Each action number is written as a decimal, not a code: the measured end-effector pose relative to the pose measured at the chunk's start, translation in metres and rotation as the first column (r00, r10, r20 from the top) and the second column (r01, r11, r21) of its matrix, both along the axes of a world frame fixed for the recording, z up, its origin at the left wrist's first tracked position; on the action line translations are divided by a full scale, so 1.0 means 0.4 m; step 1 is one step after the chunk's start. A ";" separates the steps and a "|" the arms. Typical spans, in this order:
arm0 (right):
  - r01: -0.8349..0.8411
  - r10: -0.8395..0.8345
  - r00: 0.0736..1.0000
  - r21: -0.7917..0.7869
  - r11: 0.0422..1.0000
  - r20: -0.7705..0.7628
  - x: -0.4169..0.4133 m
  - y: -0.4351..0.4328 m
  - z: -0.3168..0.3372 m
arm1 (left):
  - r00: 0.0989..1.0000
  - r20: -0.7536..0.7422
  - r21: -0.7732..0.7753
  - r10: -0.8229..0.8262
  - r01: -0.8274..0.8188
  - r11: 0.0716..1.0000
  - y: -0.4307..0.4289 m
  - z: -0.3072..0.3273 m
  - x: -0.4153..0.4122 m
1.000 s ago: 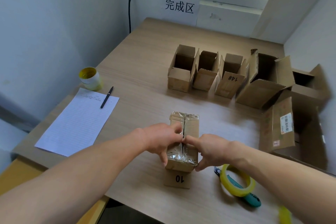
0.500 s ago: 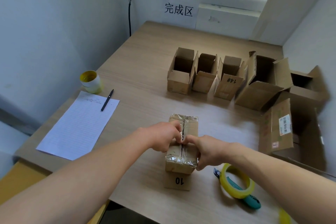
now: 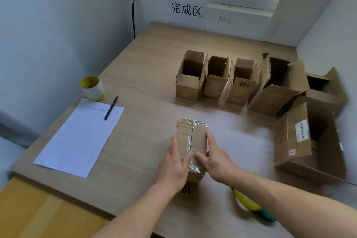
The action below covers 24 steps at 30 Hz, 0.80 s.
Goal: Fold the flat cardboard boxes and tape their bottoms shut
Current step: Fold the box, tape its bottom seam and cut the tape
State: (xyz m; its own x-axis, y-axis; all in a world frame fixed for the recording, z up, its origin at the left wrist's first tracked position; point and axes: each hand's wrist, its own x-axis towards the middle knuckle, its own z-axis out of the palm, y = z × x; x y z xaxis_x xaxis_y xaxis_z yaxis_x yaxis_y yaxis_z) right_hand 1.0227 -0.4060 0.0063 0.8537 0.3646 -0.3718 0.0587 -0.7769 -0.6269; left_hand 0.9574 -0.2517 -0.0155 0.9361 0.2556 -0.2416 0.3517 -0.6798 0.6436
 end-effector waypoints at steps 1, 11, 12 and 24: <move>0.007 -0.007 1.000 -0.022 1.000 -0.023 -0.001 0.005 -0.005 | 0.999 -0.018 -0.008 0.037 -0.037 0.999 -0.001 -0.001 0.005; 0.228 -0.194 0.964 0.196 0.954 -0.180 0.042 0.017 0.091 | 0.973 -0.125 -0.479 0.194 -0.231 0.847 0.051 0.091 0.094; 0.237 -0.203 0.966 0.229 0.944 -0.161 0.049 0.015 0.108 | 0.975 -0.089 -0.510 0.205 -0.222 0.831 0.056 0.106 0.102; 0.155 -0.156 0.959 0.026 0.988 0.237 0.037 0.008 0.180 | 0.967 0.239 -0.105 0.090 -0.066 0.992 -0.003 0.213 0.150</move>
State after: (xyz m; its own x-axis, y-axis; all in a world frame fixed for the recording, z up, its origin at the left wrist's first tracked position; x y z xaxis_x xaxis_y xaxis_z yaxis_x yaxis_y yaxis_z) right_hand 1.0375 -0.4028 0.0784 0.9635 0.2222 -0.1492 0.0855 -0.7838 -0.6151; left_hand 1.0175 -0.2528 0.0698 0.9477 0.3173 -0.0358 0.2262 -0.5881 0.7765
